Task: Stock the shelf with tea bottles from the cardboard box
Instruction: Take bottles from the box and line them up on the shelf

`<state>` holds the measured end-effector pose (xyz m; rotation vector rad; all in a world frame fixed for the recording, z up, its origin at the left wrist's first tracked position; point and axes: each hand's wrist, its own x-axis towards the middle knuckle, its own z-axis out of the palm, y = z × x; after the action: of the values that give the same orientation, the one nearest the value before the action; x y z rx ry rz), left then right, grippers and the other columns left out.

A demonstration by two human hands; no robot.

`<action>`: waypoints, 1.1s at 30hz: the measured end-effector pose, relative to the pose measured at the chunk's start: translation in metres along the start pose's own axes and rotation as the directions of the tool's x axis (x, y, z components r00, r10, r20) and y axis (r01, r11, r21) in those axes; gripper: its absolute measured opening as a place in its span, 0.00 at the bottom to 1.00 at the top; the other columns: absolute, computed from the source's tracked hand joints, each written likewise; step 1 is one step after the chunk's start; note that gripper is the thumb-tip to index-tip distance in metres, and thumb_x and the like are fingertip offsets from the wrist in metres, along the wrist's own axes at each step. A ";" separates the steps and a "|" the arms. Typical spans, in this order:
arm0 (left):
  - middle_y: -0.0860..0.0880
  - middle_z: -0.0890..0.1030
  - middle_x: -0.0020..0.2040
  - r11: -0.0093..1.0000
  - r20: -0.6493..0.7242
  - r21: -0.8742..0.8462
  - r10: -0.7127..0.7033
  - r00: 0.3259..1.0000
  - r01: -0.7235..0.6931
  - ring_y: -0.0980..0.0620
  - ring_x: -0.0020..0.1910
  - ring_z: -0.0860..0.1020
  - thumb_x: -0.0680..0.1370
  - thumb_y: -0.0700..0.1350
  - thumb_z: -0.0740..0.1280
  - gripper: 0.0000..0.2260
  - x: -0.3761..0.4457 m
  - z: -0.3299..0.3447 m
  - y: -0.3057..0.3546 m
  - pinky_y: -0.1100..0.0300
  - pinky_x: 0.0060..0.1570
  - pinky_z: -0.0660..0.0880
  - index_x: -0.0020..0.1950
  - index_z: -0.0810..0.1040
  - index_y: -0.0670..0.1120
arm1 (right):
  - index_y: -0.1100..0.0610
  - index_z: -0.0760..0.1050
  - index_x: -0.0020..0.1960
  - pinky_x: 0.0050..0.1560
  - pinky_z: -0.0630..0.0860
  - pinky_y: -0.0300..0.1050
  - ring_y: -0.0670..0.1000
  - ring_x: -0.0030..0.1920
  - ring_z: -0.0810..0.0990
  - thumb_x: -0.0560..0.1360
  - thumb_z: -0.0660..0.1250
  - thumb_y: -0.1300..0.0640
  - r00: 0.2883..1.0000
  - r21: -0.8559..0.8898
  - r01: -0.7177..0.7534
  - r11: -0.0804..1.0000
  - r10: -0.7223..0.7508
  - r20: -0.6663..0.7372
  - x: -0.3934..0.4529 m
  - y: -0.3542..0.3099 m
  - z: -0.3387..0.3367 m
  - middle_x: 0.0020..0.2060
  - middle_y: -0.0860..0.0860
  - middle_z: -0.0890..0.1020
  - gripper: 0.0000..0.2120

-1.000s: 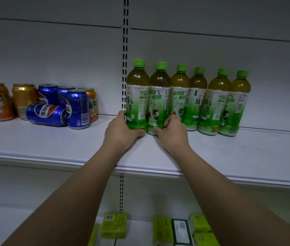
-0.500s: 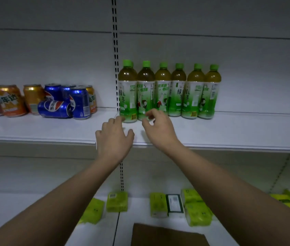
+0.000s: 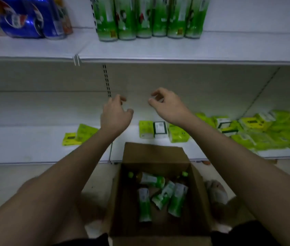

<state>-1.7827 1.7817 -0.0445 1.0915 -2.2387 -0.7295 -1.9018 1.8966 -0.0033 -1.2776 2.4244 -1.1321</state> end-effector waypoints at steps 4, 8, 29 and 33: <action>0.40 0.76 0.59 0.974 0.200 -0.021 -0.216 0.956 0.225 0.39 0.61 0.74 0.73 0.46 0.68 0.17 -0.052 0.072 -0.037 0.49 0.59 0.72 0.61 0.74 0.45 | 0.59 0.76 0.59 0.52 0.73 0.46 0.57 0.52 0.79 0.77 0.65 0.52 0.966 0.040 -0.240 0.970 0.234 0.107 -0.037 0.063 0.043 0.49 0.56 0.81 0.15; 0.41 0.75 0.62 0.921 0.433 0.099 -0.381 0.817 0.377 0.37 0.62 0.74 0.72 0.57 0.61 0.25 -0.109 0.138 -0.085 0.44 0.61 0.72 0.66 0.71 0.46 | 0.59 0.75 0.55 0.45 0.71 0.37 0.50 0.41 0.76 0.79 0.62 0.53 0.870 0.066 -0.446 0.893 0.415 0.266 -0.081 0.122 0.085 0.40 0.51 0.77 0.11; 0.44 0.61 0.76 0.626 0.544 0.097 -0.684 0.485 0.774 0.42 0.75 0.62 0.74 0.47 0.72 0.40 -0.195 0.318 -0.216 0.46 0.72 0.63 0.79 0.51 0.46 | 0.57 0.53 0.78 0.70 0.68 0.58 0.58 0.71 0.69 0.73 0.72 0.51 0.287 0.275 -0.940 0.204 0.908 0.307 -0.174 0.357 0.226 0.73 0.56 0.67 0.41; 0.44 0.59 0.77 0.607 0.531 0.122 -0.708 0.466 0.785 0.44 0.75 0.60 0.74 0.45 0.73 0.42 -0.196 0.337 -0.226 0.50 0.72 0.60 0.79 0.49 0.44 | 0.54 0.55 0.78 0.71 0.67 0.60 0.57 0.72 0.68 0.74 0.72 0.53 0.278 0.329 -0.928 0.174 0.911 0.303 -0.178 0.374 0.235 0.74 0.54 0.67 0.39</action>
<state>-1.7854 1.9012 -0.4788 2.0516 -1.9552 -1.7271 -1.9179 2.0326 -0.4592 0.4373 1.9967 -1.0510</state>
